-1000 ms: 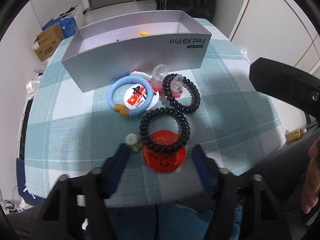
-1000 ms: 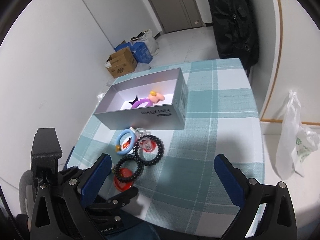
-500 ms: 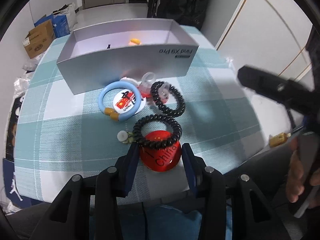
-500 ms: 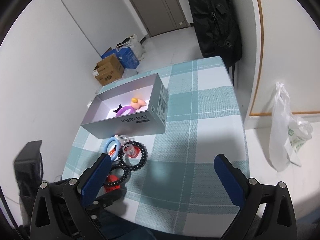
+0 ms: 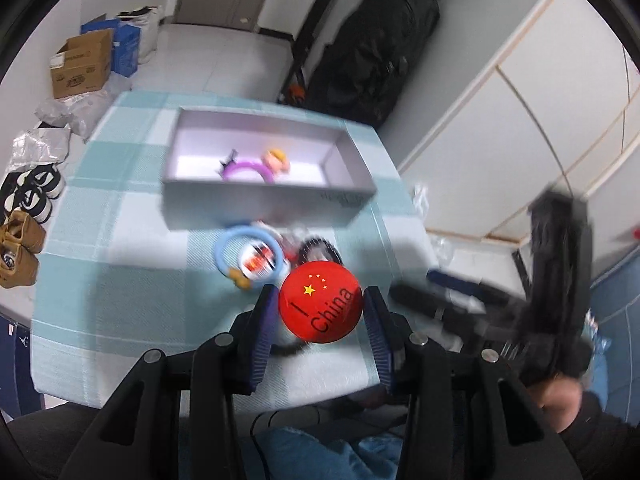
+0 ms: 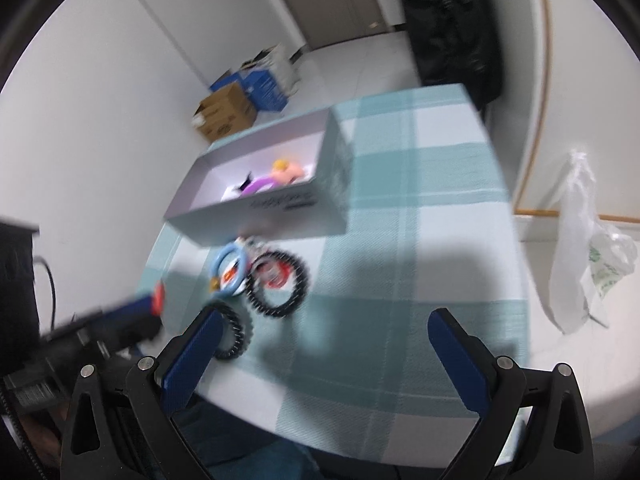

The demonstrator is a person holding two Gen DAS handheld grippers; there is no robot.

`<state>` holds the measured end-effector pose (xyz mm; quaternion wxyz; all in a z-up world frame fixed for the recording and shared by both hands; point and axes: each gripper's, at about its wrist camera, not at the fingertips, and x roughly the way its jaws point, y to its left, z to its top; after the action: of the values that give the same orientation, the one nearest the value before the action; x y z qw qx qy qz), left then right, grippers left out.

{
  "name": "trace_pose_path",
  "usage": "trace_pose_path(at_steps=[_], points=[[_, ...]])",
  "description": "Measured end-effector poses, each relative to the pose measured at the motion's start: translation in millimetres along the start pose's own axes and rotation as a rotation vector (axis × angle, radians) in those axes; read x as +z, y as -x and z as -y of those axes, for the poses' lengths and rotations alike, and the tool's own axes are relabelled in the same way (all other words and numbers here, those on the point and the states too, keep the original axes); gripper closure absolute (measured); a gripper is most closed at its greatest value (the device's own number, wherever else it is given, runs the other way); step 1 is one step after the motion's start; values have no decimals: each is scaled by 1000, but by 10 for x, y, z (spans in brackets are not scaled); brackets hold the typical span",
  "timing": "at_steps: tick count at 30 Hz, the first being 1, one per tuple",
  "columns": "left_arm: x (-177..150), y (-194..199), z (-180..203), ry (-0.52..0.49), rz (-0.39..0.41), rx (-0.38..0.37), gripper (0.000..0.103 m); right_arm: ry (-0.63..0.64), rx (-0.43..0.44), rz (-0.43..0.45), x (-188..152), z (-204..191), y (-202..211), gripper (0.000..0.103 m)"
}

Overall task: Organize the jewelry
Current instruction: 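Lift the red badge with the left gripper while the right gripper grasps a black coil hair tie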

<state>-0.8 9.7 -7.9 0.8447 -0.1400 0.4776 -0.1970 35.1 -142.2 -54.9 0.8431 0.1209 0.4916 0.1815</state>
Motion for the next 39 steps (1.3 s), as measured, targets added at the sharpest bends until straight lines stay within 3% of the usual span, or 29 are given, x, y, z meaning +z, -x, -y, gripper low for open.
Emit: trace_pose_path(at_steps=[8, 14, 21, 26, 28, 29, 33, 39], points=[[189, 194, -341, 99, 105, 22, 66, 139, 81, -83, -168, -411, -243, 3], [243, 205, -512, 140, 137, 38, 66, 240, 73, -122, -239, -681, -475, 13], [239, 238, -560, 129, 133, 33, 66, 331, 16, -98, -273, -920, -598, 22], [252, 226, -581, 122, 121, 36, 66, 408, -63, -73, -287, -1014, -635, 39], [260, 232, -589, 122, 122, 35, 66, 425, -85, -66, -291, -1038, -652, 54], [258, 235, -590, 122, 122, 34, 66, 431, -94, -65, -285, -1039, -659, 54], [265, 226, -609, 132, 123, 37, 66, 420, -73, -73, -271, -1025, -631, 59], [293, 202, -588, 130, 127, 51, 66, 381, 23, -17, -172, -968, -413, 61]])
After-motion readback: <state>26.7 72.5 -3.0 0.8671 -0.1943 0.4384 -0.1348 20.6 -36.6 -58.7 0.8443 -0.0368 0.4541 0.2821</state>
